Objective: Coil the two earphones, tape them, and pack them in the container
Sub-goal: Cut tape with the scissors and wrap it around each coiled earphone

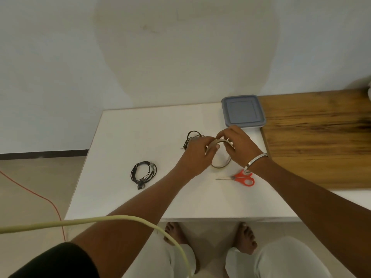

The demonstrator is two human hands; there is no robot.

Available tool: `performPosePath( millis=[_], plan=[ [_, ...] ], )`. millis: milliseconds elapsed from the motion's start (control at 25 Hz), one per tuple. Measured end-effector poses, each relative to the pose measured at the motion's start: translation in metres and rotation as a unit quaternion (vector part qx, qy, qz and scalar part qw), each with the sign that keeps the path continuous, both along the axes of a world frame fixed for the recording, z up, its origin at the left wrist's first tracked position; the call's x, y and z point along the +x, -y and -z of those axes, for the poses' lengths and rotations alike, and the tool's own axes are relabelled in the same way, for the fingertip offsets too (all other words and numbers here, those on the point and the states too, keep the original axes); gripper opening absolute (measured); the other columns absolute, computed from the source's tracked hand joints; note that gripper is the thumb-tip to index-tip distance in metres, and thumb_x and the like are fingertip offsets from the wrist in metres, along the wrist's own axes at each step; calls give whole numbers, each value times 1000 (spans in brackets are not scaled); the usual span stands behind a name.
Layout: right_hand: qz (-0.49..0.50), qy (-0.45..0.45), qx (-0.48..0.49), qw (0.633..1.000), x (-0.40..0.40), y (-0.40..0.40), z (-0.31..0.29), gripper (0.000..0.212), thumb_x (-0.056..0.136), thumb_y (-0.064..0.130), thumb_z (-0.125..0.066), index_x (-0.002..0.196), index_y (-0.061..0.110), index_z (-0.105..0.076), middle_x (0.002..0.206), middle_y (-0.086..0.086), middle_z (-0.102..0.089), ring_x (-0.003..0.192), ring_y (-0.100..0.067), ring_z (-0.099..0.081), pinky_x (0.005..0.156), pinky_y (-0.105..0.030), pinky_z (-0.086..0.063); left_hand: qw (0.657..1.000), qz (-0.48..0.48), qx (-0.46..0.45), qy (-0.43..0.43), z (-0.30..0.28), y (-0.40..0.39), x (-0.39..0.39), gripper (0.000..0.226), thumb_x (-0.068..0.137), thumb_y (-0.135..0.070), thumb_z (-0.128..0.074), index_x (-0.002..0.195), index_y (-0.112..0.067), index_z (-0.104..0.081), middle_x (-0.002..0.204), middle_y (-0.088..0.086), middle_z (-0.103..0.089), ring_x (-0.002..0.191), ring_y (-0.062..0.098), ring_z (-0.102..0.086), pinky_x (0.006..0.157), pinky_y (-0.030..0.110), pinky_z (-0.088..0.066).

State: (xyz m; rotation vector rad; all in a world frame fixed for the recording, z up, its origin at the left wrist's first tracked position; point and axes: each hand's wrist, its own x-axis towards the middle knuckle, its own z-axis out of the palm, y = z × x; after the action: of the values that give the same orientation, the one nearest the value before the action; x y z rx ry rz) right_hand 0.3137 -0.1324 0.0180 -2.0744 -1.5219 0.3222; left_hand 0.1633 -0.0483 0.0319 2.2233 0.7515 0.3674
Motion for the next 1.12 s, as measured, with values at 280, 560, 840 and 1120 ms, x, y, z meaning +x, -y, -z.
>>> performPosePath(
  millis=[280,560,840,1120],
  plan=[
    [16,-36,18,999,-22,12,-18,24,89,7,-57,109,17,-64,104,-2,-59,84,-10,-53,79,-16,-40,965,-97,-238,49,-20,11,-16,29,89,-26,-68,115,-13,-66,87,1,-74,63,7,-65,66,20,-47],
    [127,-181,-29,975,-34,22,-19,20,93,17,-54,111,13,-63,97,-8,-69,71,-16,-65,63,-17,-54,926,-128,-337,111,-31,10,-40,27,87,-21,-71,113,-15,-67,88,0,-73,70,11,-65,65,26,-52],
    [33,-120,8,992,-51,14,-31,21,92,19,-57,111,16,-64,104,-3,-67,85,-14,-59,82,-22,-48,930,-80,-343,101,-36,15,-46,31,83,-25,-75,112,-15,-69,82,0,-71,67,13,-65,72,32,-55],
    [105,-82,-11,991,-42,19,-25,22,92,19,-56,111,12,-66,104,-7,-70,87,-18,-62,83,-21,-44,932,-60,-330,136,-30,16,-49,37,77,-14,-80,112,-18,-70,103,3,-73,86,20,-73,84,35,-59]
  ],
)
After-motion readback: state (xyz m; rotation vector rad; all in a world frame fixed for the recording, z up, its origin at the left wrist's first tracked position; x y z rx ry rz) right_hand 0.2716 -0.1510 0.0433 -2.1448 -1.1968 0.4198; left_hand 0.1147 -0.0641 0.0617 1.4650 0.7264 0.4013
